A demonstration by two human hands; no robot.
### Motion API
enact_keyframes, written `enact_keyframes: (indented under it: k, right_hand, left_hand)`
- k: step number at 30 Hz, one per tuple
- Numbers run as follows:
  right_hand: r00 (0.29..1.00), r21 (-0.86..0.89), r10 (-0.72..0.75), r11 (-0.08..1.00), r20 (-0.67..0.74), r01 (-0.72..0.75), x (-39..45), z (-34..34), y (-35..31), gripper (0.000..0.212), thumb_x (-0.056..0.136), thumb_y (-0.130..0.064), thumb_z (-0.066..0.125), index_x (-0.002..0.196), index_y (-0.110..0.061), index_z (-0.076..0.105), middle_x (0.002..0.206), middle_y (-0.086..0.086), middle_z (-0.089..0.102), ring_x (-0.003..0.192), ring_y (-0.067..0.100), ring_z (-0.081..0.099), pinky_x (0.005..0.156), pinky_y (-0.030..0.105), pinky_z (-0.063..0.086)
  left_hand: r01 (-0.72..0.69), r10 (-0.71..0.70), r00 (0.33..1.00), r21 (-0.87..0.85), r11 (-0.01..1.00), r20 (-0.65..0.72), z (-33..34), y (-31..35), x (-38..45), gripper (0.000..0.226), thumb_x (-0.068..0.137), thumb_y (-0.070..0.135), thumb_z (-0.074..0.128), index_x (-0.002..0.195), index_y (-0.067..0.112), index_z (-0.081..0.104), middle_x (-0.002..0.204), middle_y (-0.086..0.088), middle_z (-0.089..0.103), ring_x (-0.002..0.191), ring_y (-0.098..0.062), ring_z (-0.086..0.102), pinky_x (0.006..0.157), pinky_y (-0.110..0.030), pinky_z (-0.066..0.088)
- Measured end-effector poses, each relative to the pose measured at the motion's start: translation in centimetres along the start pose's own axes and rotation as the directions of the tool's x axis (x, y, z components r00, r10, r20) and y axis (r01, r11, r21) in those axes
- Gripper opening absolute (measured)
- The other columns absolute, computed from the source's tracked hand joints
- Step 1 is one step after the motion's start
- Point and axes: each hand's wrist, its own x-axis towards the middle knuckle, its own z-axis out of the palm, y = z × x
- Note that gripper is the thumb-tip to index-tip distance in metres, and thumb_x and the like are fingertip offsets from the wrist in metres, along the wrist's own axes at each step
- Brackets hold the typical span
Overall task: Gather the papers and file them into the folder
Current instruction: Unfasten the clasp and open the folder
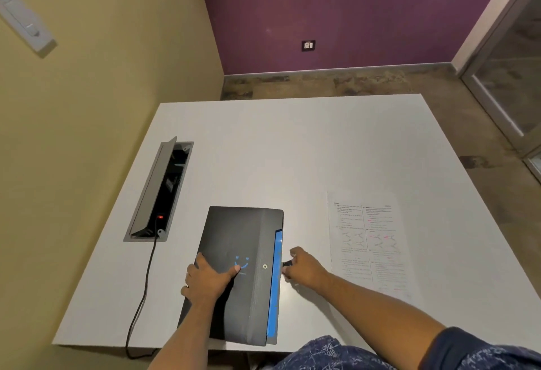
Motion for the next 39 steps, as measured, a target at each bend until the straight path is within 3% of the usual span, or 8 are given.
enact_keyframes:
  k: [4, 12, 18, 22, 26, 29, 33, 39]
  right_hand:
    - [0.989, 0.223, 0.128, 0.964, 0.079, -0.142, -0.7, -0.2, -0.6, 0.024, 0.097, -0.004, 0.061, 0.121, 0.001, 0.060, 0.102, 0.017, 0.067, 0.073, 0.022, 0.064, 0.058, 0.025, 0.047]
    - [0.989, 0.367, 0.081, 0.922, 0.120, -0.120, -1.9, -0.6, -1.0, 0.006, 0.101, -0.007, 0.052, 0.100, -0.006, 0.058, 0.090, 0.019, 0.060, 0.075, 0.027, 0.049, 0.061, 0.031, 0.039]
    - [0.994, 0.462, -0.047, 0.887, 0.095, -0.003, -2.7, -1.2, -1.8, 0.009, 0.105, -0.023, 0.053, 0.109, -0.015, 0.055, 0.106, 0.005, 0.069, 0.077, 0.009, 0.075, 0.069, 0.024, 0.061]
    - [0.995, 0.473, -0.097, 0.876, -0.026, 0.097, -2.9, -2.7, -2.3, 0.012, 0.102, -0.030, 0.058, 0.110, -0.021, 0.058, 0.108, 0.004, 0.068, 0.097, 0.019, 0.071, 0.085, 0.038, 0.062]
    - [0.968, 0.631, -0.246, 0.743, -0.052, 0.223, -3.6, -4.0, -4.1, 0.005, 0.100, -0.024, 0.062, 0.102, -0.019, 0.063, 0.107, 0.008, 0.071, 0.091, 0.019, 0.077, 0.082, 0.031, 0.064]
    - [0.945, 0.676, -0.323, 0.686, -0.049, 0.269, -4.0, -4.6, -5.6, 0.007, 0.101, -0.018, 0.061, 0.106, -0.013, 0.063, 0.112, 0.015, 0.068, 0.094, 0.021, 0.076, 0.075, 0.024, 0.061]
    - [0.925, 0.655, -0.375, 0.684, -0.063, 0.322, -4.5, -4.8, -6.5, 0.006, 0.103, -0.020, 0.059, 0.106, -0.015, 0.061, 0.116, 0.015, 0.068, 0.098, 0.024, 0.077, 0.077, 0.024, 0.062]
    - [0.916, 0.649, -0.378, 0.664, -0.139, 0.372, -5.2, -5.9, -6.3, 0.011, 0.104, -0.022, 0.056, 0.097, -0.030, 0.060, 0.100, -0.008, 0.071, 0.094, 0.023, 0.079, 0.080, 0.031, 0.059]
  left_hand:
    - [0.024, -0.024, 1.000, -0.064, 0.998, 0.002, -0.2, 0.1, 0.3, 0.115, 0.067, 0.077, 0.072, 0.153, 0.014, 0.029, 0.151, -0.021, 0.042, 0.136, -0.044, 0.045, 0.110, -0.062, 0.036]
    - [0.125, -0.125, 0.992, -0.220, 0.967, 0.015, -0.6, 0.6, 1.3, 0.103, 0.076, 0.077, 0.065, 0.149, 0.011, 0.034, 0.151, -0.022, 0.042, 0.135, -0.047, 0.044, 0.110, -0.063, 0.035]
    - [0.201, -0.180, 0.979, -0.338, 0.919, 0.093, -1.1, 0.9, 2.2, 0.101, 0.080, 0.080, 0.055, 0.152, 0.013, 0.032, 0.157, -0.022, 0.035, 0.141, -0.047, 0.038, 0.114, -0.065, 0.032]
    - [0.254, -0.136, 0.961, -0.573, 0.779, 0.242, -1.9, 1.5, 2.8, 0.091, 0.087, 0.076, 0.047, 0.151, 0.012, 0.039, 0.156, -0.019, 0.042, 0.140, -0.045, 0.042, 0.119, -0.060, 0.031]
    - [0.299, -0.061, 0.939, -0.720, 0.627, 0.338, -3.0, 3.5, 1.4, 0.089, 0.089, 0.071, 0.050, 0.155, 0.013, 0.035, 0.159, -0.015, 0.039, 0.142, -0.041, 0.039, 0.117, -0.055, 0.029]
    - [0.108, 0.059, 0.981, -0.766, 0.634, 0.187, -3.6, 6.2, -0.2, 0.087, 0.088, 0.075, 0.049, 0.150, 0.013, 0.045, 0.147, -0.017, 0.052, 0.131, -0.039, 0.051, 0.107, -0.053, 0.040]
    - [-0.264, 0.318, 0.945, -0.743, 0.616, -0.072, -4.8, 10.2, -2.5, 0.088, 0.077, 0.084, 0.054, 0.129, 0.013, 0.056, 0.099, -0.004, 0.064, 0.084, -0.017, 0.060, 0.072, -0.030, 0.051]
    - [-0.491, 0.496, 0.859, -0.487, 0.722, -0.130, -4.8, 13.1, -3.5, 0.058, 0.080, 0.060, 0.073, 0.124, 0.025, 0.058, 0.104, -0.005, 0.063, 0.091, -0.021, 0.065, 0.074, -0.034, 0.056]
